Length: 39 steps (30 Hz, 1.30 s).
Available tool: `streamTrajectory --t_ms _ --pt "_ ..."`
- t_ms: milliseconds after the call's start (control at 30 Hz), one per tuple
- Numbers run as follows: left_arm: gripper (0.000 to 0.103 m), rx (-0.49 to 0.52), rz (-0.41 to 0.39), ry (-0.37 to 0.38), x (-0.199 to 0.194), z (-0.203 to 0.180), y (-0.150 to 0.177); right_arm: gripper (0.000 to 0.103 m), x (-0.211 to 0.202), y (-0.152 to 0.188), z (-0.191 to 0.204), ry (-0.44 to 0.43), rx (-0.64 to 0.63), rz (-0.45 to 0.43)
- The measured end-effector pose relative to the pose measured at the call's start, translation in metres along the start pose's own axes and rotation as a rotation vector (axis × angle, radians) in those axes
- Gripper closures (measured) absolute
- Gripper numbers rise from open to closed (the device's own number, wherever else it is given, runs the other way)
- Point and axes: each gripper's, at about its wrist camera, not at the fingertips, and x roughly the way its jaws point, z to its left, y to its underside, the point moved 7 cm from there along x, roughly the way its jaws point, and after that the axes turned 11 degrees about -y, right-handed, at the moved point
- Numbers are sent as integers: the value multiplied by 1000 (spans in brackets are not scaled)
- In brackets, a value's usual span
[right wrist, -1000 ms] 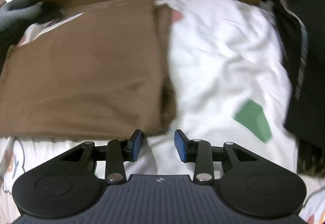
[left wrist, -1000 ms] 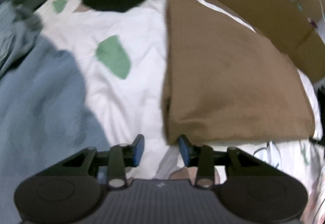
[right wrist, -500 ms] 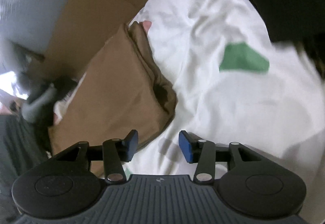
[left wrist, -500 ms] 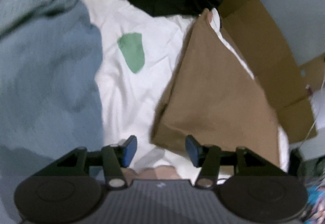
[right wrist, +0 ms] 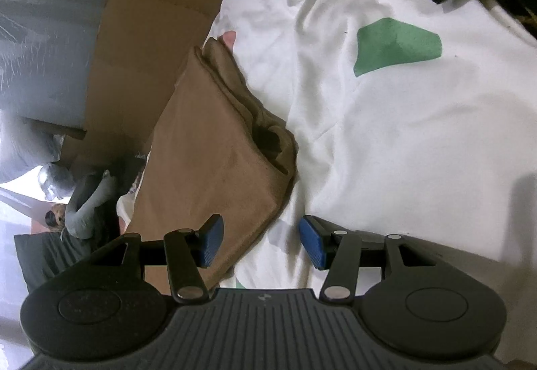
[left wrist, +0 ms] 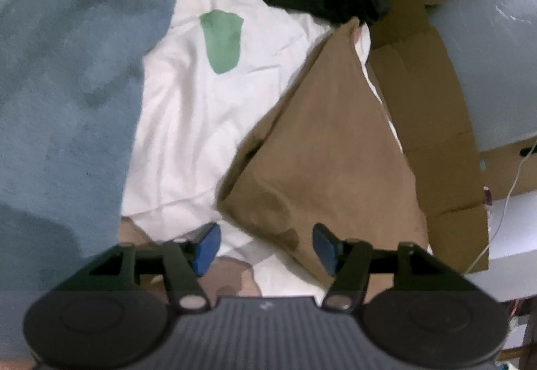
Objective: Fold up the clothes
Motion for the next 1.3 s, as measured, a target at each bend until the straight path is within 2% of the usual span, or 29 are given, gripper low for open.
streamTrajectory --t_ms 267,467,800,1133,1300 --pt "34 -176 -34 101 2 11 0 46 12 -9 1 -6 16 -24" --pt "34 -192 -49 169 -1 8 0 46 16 -14 1 -3 19 -38" --pt "34 -237 -34 197 -3 11 4 47 22 -23 10 -21 38 -68" --pt "34 -345 -20 265 2 15 7 47 18 -15 3 -2 31 -33" --pt "34 -342 1 264 8 8 10 47 19 -13 4 12 14 -23"
